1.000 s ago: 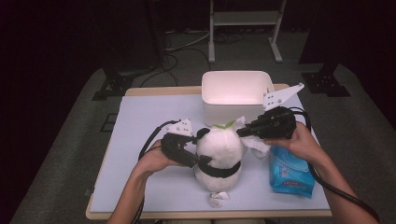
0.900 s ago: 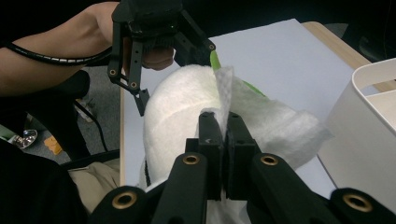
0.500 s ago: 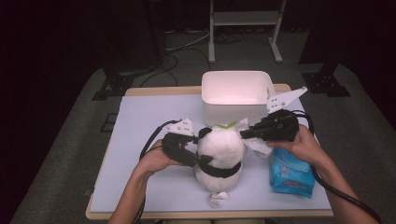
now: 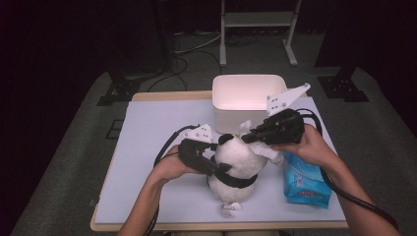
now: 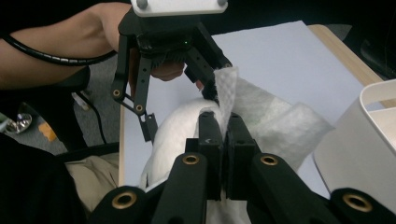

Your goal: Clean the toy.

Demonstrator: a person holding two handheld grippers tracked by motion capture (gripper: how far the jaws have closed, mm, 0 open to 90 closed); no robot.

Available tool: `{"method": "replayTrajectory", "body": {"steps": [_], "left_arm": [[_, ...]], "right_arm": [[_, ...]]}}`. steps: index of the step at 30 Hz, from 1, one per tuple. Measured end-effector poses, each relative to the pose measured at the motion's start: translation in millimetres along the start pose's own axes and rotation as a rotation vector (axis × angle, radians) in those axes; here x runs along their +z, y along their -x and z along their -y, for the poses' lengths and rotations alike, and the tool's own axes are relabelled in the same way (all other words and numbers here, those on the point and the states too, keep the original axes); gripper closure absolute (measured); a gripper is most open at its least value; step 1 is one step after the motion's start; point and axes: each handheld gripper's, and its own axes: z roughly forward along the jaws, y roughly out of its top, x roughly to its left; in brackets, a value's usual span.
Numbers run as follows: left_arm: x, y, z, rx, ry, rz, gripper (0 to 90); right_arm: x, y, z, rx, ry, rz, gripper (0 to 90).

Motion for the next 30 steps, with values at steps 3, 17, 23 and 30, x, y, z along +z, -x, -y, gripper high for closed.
{"method": "replayTrajectory", "body": {"steps": [3, 17, 23, 30], "left_arm": [[-0.4, -2.0, 3.1, -0.015, 0.004, 0.002, 33.9], [6.0, -4.0, 5.4, -0.037, 0.014, 0.014, 30.0], [8.8, -4.9, 9.6, -0.062, 0.04, 0.023, 19.6], [19.5, -8.7, 20.0, -0.103, 0.026, 0.046, 11.5]], "right_arm": [[4.3, 2.3, -2.3, 0.0, -0.022, -0.002, 86.9], [-3.7, 13.2, 27.8, 0.063, -0.025, 0.012, 87.2], [-5.7, 14.0, 33.9, 0.075, -0.023, 0.014, 87.2], [-10.0, 13.7, 40.2, 0.081, -0.032, 0.024, 87.2]]}}
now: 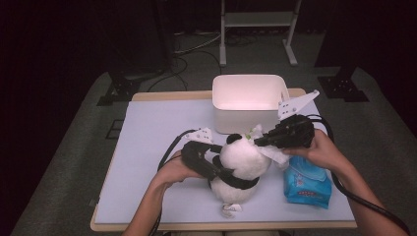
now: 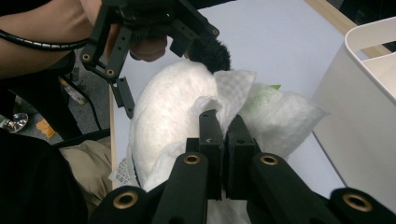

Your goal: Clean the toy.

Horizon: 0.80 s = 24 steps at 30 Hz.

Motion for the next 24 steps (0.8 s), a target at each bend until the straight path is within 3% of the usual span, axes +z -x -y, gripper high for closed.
{"method": "replayTrajectory", "body": {"steps": [4, 8, 15, 20, 22, 24], "left_arm": [[6.2, -1.3, -1.9, 0.001, 0.033, 0.016, 12.0], [3.0, 0.8, -5.5, 0.03, 0.051, -0.001, 31.4], [-8.5, 5.7, -22.1, 0.078, 0.004, -0.036, 37.0], [-17.5, 10.9, -32.0, 0.11, -0.051, -0.077, 37.6], [-11.6, 10.9, -29.8, 0.106, -0.083, -0.069, 37.5], [-7.5, 10.5, -27.1, 0.1, -0.077, -0.064, 37.4]], "right_arm": [[0.3, -0.7, 1.6, 0.003, 0.001, 0.003, 87.2], [-1.7, -0.6, 2.9, 0.018, 0.003, 0.007, 87.2], [-8.8, -2.7, 1.3, 0.01, 0.057, 0.014, 87.2], [-9.9, -2.1, 6.5, 0.022, 0.04, 0.024, 87.2], [-6.4, -0.3, 11.3, 0.036, 0.029, 0.012, 87.1], [-2.8, 1.4, 15.3, 0.046, 0.023, 0.005, 87.1]]}}
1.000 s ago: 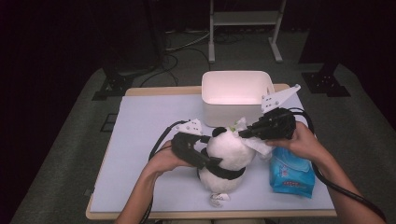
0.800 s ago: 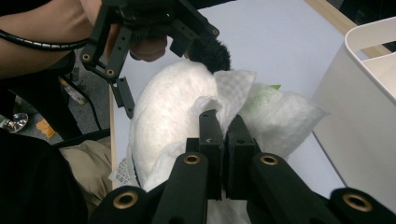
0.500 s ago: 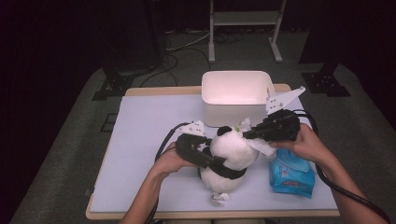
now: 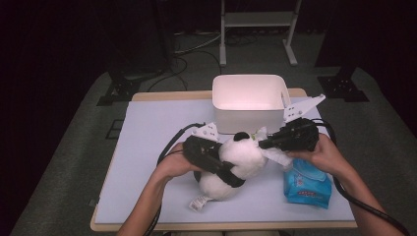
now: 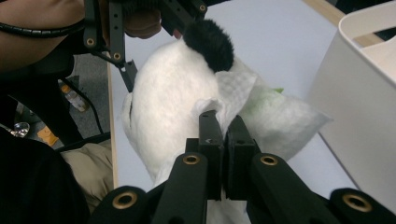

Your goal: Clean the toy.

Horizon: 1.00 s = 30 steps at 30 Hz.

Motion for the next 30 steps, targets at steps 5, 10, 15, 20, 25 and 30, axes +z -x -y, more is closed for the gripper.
{"method": "replayTrajectory", "body": {"steps": [5, 10, 15, 20, 25, 30], "left_arm": [[4.6, 3.6, -3.3, 0.014, -0.008, 0.005, 37.2], [9.5, 4.2, -4.9, 0.006, -0.013, 0.006, 36.5], [12.7, 3.0, 2.0, -0.012, -0.013, 0.008, 26.8], [9.2, 5.6, 9.7, -0.021, -0.011, 0.001, 20.1], [1.8, 13.0, 11.1, -0.012, 0.002, -0.021, 18.8], [-7.0, 16.6, 15.9, -0.013, -0.013, -0.045, 15.0]], "right_arm": [[-0.9, -6.1, -9.2, -0.02, 0.017, 0.0, 87.1], [9.3, -12.6, -26.9, -0.072, 0.004, -0.01, 87.0], [17.8, -8.5, -20.0, -0.063, -0.037, -0.01, 87.2], [14.3, -4.8, -8.4, -0.035, -0.047, -0.001, 87.2], [12.8, -3.0, -1.9, -0.023, -0.06, -0.001, 87.2], [10.1, -0.6, 4.5, -0.011, -0.07, 0.014, 87.2]]}}
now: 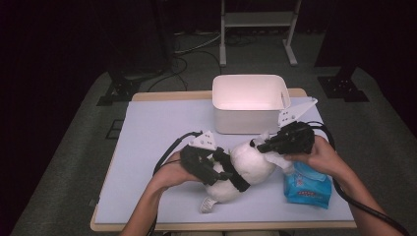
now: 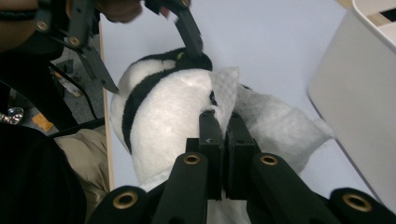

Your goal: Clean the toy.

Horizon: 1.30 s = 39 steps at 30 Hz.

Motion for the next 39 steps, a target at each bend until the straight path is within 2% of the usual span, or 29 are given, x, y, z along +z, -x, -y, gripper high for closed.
{"method": "replayTrajectory", "body": {"steps": [1, 3, 6, 8, 11, 13, 20, 26, 33, 35, 39], "left_arm": [[-1.0, 0.3, 2.8, -0.009, -0.025, -0.012, 14.2], [-2.1, -1.2, 6.9, -0.002, -0.069, -0.037, 11.6], [1.2, -4.1, 16.9, -0.038, -0.096, -0.034, 10.7], [3.6, -7.1, 19.4, -0.056, -0.079, -0.017, 9.9], [4.9, -8.8, 17.2, -0.051, -0.067, -0.013, 9.9], [4.9, -9.6, 14.6, -0.047, -0.072, -0.016, 10.0], [-1.0, -14.9, 8.6, -0.054, -0.071, -0.066, 10.4], [-3.3, -14.9, 8.4, -0.057, -0.079, -0.062, 10.4], [-3.5, -11.1, 9.4, -0.042, -0.096, -0.052, 10.5], [-2.7, -11.9, 10.7, -0.043, -0.093, -0.045, 12.1], [-0.6, -14.5, 14.6, -0.065, -0.073, -0.02, 14.0]], "right_arm": [[-0.7, 1.0, 2.0, 0.005, -0.003, 0.004, 87.2], [-2.1, 3.7, 6.6, 0.022, -0.005, 0.015, 87.2], [-2.9, 6.9, 14.3, 0.046, 0.001, 0.004, 87.2], [-2.3, 8.4, 19.1, 0.056, 0.001, 0.003, 87.2], [-1.2, 10.3, 26.7, 0.069, -0.011, 0.014, 87.2], [-1.2, 11.6, 31.9, 0.085, -0.008, 0.014, 87.3], [5.6, 15.6, 51.4, 0.129, -0.008, 0.01, 87.3], [15.1, 16.1, 62.1, 0.15, -0.019, -0.002, 87.4], [18.3, 16.8, 63.4, 0.15, -0.022, -0.004, 87.3], [15.0, 17.1, 63.2, 0.157, -0.012, -0.008, 87.2], [3.1, 16.7, 55.4, 0.14, 0.01, 0.006, 87.2]]}}
